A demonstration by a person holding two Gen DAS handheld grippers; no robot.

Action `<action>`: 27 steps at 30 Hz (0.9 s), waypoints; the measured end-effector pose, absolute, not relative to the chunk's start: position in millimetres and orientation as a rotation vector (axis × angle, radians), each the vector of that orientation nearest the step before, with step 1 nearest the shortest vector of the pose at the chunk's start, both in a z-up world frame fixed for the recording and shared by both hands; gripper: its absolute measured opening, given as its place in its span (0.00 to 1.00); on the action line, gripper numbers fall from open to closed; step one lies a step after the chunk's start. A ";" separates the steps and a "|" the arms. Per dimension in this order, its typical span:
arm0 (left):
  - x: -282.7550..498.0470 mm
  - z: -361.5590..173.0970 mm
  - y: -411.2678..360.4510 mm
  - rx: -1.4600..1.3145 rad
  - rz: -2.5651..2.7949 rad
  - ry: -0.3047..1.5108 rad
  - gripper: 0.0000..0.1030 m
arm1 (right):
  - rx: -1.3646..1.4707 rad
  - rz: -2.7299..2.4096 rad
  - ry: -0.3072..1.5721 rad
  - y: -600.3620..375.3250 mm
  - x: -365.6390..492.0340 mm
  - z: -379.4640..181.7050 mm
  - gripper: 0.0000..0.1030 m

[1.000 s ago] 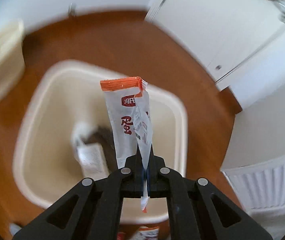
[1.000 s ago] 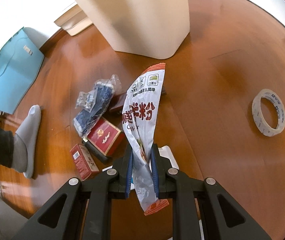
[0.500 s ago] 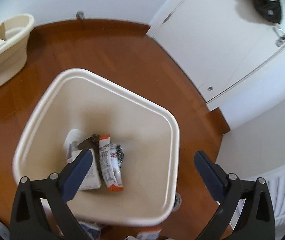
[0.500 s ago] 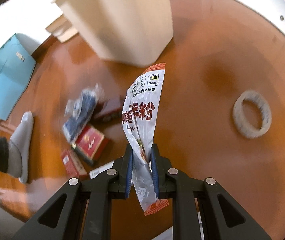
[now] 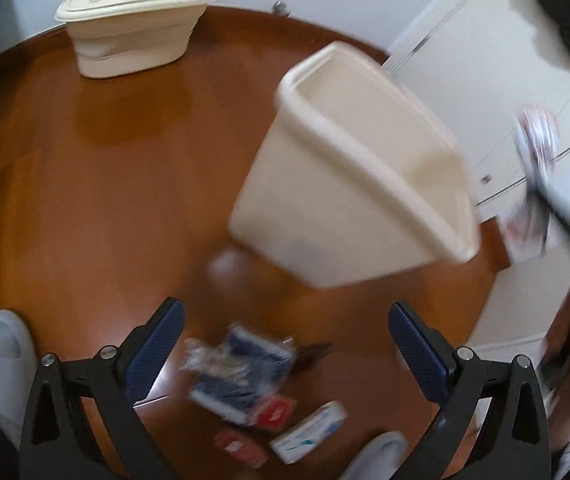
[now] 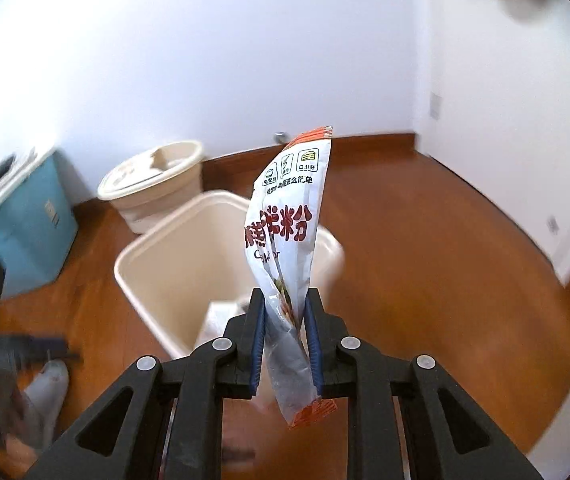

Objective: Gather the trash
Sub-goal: 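Carry the red-printed wrapper over the wastebasket and open the right gripper, then grasp the cotton swab bag with the left gripper while the right gripper grasps the blue glove packet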

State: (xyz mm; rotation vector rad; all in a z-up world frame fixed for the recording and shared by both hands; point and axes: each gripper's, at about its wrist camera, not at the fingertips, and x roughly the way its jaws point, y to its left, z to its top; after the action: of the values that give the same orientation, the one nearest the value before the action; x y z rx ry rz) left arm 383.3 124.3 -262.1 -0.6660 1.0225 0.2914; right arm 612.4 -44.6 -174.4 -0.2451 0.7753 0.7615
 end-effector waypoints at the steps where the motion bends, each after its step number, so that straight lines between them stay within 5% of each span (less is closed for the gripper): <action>1: 381.9 -268.4 123.6 -0.654 0.297 1.051 1.00 | -0.280 0.779 0.802 -28.9 620.6 -179.4 0.21; 9: 378.2 -304.8 114.8 -0.648 0.293 1.155 1.00 | -0.525 0.775 1.126 70.7 684.0 -276.5 0.24; 13: 373.9 -319.2 109.0 -0.592 0.275 1.197 1.00 | -0.516 0.745 1.107 82.3 689.0 -269.7 0.74; 14: 371.0 -323.5 108.8 -0.586 0.280 1.210 1.00 | -0.513 0.742 1.084 82.6 688.1 -265.4 0.77; 19: 359.9 -361.8 107.7 -0.685 0.295 1.294 1.00 | -0.436 0.778 0.976 73.8 672.0 -233.4 0.77; 27: 354.4 -463.5 143.6 -1.284 0.430 1.339 1.00 | -0.031 0.699 0.885 -54.2 608.5 -206.9 0.78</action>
State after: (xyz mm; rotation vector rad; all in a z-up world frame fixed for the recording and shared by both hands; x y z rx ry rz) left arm 354.4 143.6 -463.5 -1.2844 1.3391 0.4300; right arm 608.5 -54.2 -206.9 -0.0314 0.8846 0.6994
